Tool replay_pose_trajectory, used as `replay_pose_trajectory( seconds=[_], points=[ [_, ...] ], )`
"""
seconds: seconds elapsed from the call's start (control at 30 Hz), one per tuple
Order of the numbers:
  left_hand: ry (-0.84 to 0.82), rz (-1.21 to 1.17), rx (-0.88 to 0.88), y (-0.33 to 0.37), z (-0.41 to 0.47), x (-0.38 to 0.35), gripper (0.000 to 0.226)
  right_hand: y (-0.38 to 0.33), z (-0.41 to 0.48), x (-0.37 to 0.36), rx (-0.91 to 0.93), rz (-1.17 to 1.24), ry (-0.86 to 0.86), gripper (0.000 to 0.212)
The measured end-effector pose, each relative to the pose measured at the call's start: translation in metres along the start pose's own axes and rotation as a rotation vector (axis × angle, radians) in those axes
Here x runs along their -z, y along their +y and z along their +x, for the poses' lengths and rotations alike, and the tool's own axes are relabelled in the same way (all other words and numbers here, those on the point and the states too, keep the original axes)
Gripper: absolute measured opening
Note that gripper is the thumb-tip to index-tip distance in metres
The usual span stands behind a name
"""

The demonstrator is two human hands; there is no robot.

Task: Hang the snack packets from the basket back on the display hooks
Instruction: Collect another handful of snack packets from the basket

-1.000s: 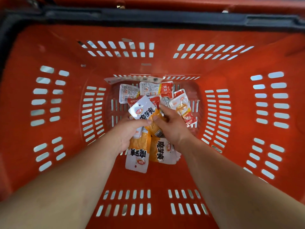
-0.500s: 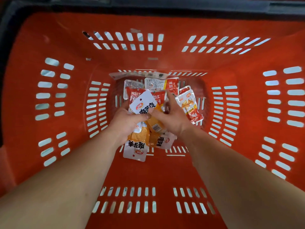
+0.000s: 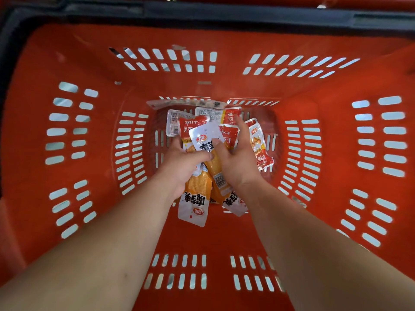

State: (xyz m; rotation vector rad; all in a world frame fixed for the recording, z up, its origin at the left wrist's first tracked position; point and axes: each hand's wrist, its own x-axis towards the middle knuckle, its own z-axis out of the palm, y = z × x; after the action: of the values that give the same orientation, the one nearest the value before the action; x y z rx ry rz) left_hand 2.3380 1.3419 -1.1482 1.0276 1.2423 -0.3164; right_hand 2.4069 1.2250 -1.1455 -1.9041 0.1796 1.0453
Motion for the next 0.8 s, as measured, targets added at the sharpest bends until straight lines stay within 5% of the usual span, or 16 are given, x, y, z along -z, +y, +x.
replay_pose_trajectory(
  seconds=[0.23, 0.4, 0.5, 0.63, 0.8],
  points=[
    [0.033, -0.086, 0.016, -0.001, -0.001, 0.0, 0.06, 0.012, -0.007, -0.012, 0.022, 0.028, 0.092, 0.031],
    [0.111, -0.111, 0.012, -0.008, -0.003, 0.01, 0.049, 0.003, 0.0, -0.015, -0.009, -0.026, 0.01, 0.028],
    [0.147, -0.15, 0.024, -0.007, -0.001, 0.019, 0.048, -0.011, 0.012, -0.016, 0.053, -0.259, -0.072, 0.044],
    [0.193, -0.175, 0.029, 0.0, 0.002, 0.024, 0.048, -0.025, 0.035, -0.019, 0.207, -0.365, 0.158, 0.046],
    [0.288, -0.179, 0.009, 0.004, 0.005, 0.022, 0.047, -0.025, 0.053, -0.024, 0.116, -0.265, 0.298, 0.032]
  ],
)
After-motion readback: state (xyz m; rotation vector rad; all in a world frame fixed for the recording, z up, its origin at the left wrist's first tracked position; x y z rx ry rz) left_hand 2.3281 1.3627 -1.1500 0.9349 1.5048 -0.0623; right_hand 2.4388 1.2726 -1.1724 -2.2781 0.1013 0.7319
